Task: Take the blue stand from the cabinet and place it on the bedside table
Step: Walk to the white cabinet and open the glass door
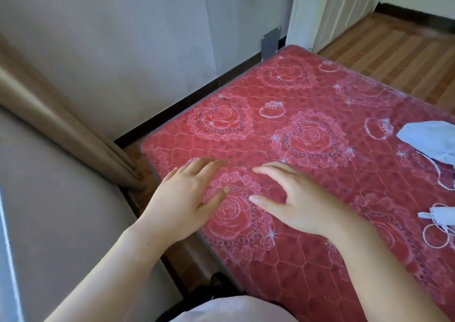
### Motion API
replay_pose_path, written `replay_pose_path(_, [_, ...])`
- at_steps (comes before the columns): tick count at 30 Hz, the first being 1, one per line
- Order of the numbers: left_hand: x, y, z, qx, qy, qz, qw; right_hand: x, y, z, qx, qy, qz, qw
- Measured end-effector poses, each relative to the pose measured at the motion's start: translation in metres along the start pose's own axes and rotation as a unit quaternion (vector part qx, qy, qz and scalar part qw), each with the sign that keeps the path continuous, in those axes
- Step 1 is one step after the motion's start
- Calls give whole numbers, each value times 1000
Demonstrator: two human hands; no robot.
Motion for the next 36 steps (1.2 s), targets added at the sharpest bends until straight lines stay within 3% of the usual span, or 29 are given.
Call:
replay_pose_path(8, [61,-27,-3,1,26,50,998,9,-66,-7,44,17,-5,999])
replay_pose_path(13, [100,-90,-8,42,72,5,996,8,-122,0,11,34,-56,998])
replay_pose_path(19, [182,-168,18,102,30,-69,992,38,-220,-11,-27,10,-118,993])
replay_pose_path(27, [276,-228,78,99,-10,-87,991,94,-325,-13,-40,1,-101,994])
replay_pose_path(36, [331,-232,76,86,42,-36,995,114,-382,-26,-13,1,-64,998])
Point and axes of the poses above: each hand's wrist, its own y-axis away from the middle knuckle, its own z-axis out of the back of the hand, x = y × z, the point moved 8 cm from there along -y, towards the middle knuckle, and after that the axes turned 3 degrees about -x, right-handed, at the moved point
